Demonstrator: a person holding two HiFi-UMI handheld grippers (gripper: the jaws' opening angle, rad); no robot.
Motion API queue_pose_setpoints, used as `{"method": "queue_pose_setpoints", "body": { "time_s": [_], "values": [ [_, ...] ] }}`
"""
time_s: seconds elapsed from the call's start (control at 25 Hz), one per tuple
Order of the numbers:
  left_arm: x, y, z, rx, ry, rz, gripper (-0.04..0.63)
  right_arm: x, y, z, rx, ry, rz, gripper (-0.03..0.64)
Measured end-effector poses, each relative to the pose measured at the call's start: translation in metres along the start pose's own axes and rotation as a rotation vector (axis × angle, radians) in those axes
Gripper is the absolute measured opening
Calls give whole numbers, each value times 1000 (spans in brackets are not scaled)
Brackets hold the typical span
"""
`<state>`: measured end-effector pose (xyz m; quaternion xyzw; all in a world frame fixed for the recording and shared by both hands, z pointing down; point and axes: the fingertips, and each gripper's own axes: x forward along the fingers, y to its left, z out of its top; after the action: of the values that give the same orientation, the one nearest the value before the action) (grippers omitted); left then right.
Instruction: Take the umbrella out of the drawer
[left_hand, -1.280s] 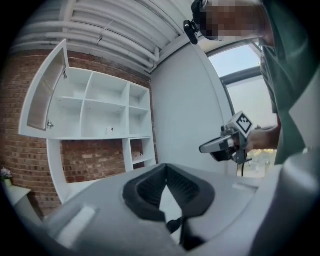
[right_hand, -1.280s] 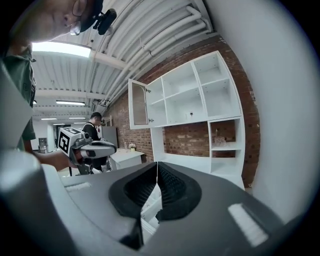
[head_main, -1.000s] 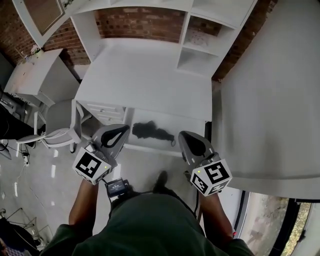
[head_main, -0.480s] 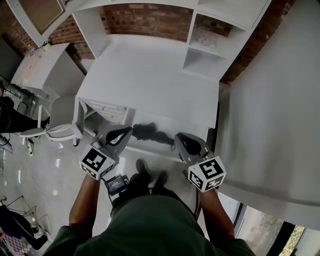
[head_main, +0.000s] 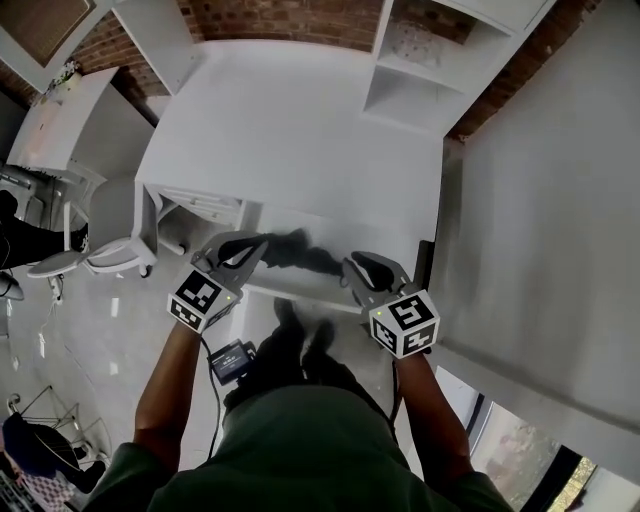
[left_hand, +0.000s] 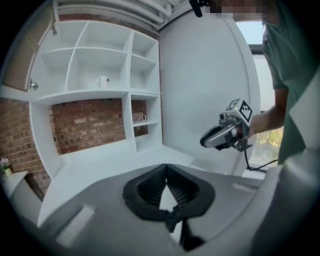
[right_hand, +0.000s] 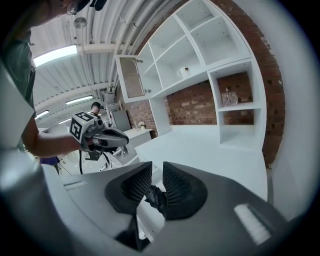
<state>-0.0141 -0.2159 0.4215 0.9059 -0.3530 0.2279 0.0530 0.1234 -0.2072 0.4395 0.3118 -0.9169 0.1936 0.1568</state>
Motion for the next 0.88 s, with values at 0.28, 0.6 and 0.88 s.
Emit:
{"method": "queue_pose_setpoints", "body": {
  "time_s": [0.28,0.6,0.88],
  "values": [
    [43,18,-70,-9,118,-57,3,50,-24,-58,30,123,18,110],
    [79,25,-147,-49,236,-155,64,98,-39,-126,38,267,48,168],
    [103,31,-208,-54,312,-199,137,129,-48,-183,27,371,68,213]
  ]
}}
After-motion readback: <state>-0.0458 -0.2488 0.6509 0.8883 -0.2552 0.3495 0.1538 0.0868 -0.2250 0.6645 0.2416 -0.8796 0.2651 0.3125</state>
